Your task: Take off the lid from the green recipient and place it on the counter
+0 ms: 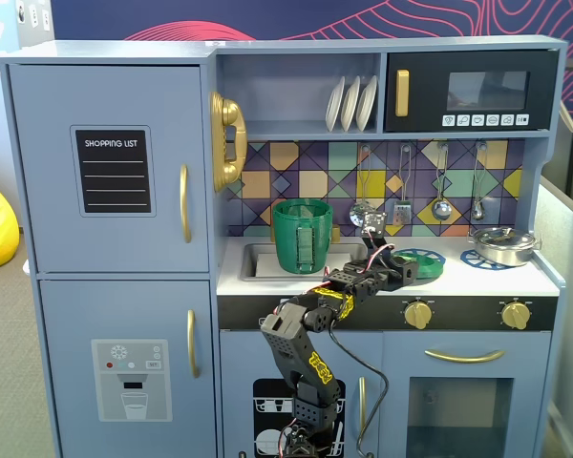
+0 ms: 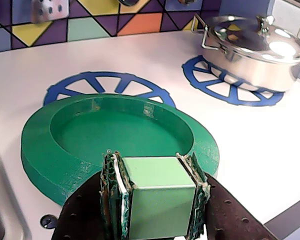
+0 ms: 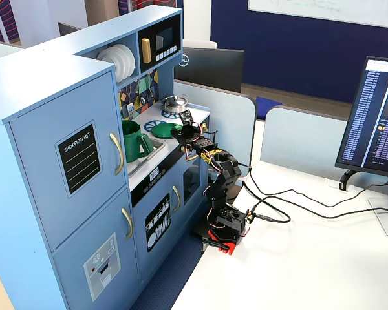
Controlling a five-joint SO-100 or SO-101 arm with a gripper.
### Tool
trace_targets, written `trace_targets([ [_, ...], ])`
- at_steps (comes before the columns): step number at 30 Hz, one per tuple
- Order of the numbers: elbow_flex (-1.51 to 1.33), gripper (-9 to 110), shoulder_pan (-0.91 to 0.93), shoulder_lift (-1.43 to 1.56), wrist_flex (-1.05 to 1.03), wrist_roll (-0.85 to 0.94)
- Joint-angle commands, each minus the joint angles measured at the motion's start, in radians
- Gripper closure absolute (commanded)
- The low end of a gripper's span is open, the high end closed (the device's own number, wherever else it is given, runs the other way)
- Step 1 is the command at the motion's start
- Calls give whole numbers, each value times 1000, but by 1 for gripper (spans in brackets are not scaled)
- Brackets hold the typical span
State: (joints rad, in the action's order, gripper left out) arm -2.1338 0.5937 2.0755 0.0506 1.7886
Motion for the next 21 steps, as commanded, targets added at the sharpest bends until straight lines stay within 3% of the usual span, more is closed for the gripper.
trace_targets([
  [1, 23, 101, 18, -8, 66, 9],
  [10, -11, 101, 18, -12, 80, 14],
  [16, 38, 74, 17, 8, 63, -78],
  [21, 98, 68, 17, 78, -20, -118],
])
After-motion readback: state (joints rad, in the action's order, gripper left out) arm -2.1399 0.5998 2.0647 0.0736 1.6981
